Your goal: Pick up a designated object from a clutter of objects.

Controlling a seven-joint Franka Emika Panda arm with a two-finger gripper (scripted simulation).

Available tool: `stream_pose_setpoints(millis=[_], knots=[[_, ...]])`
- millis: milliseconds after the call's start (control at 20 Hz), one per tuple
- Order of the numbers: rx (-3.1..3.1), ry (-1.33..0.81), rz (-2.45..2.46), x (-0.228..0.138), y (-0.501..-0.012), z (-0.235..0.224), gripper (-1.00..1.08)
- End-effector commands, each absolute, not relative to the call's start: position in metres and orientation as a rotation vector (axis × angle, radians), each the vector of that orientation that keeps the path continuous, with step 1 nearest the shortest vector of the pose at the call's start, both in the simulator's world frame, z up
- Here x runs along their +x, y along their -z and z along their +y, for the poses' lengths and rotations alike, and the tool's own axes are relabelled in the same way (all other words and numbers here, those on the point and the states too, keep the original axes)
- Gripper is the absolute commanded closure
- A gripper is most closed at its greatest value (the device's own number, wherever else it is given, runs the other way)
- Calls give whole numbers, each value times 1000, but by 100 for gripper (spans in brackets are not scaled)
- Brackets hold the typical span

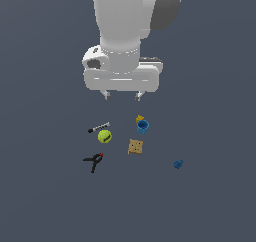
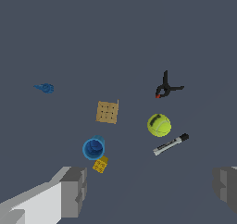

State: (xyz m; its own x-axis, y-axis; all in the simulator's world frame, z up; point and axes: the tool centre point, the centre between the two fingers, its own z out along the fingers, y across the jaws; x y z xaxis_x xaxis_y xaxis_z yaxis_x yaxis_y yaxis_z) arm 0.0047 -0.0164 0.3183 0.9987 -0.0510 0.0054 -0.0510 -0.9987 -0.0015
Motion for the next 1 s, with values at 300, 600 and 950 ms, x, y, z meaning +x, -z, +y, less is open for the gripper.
stream_pose_setpoints(millis=[300, 600, 950], knots=[[-3127, 26, 31, 7, -322, -5, -92], [-3118, 38, -2, 8, -327, 4, -92], [-3119, 36, -15, 11, -311, -4, -92]])
